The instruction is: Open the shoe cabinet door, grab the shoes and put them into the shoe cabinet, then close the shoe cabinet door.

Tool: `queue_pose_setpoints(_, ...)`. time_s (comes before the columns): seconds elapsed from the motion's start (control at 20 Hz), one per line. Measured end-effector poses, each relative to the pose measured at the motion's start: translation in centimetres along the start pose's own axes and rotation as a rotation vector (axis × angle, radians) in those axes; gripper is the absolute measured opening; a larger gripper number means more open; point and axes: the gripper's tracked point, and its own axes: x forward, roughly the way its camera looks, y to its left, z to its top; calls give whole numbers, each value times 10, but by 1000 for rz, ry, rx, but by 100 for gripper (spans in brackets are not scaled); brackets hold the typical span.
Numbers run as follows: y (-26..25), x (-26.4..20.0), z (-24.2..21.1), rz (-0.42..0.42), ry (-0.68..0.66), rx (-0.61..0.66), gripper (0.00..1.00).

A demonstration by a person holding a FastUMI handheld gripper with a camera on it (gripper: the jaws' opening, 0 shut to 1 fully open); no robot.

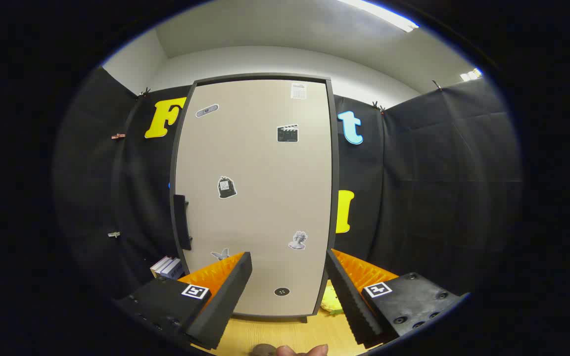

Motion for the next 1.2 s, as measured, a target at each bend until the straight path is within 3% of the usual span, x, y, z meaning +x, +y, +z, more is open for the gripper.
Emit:
queue_pose_setpoints(0.85, 12, -4, 2, -13, -1, 42, 98)
queue_pose_setpoints(1.2, 74, 18, 12, 64, -1, 80, 98)
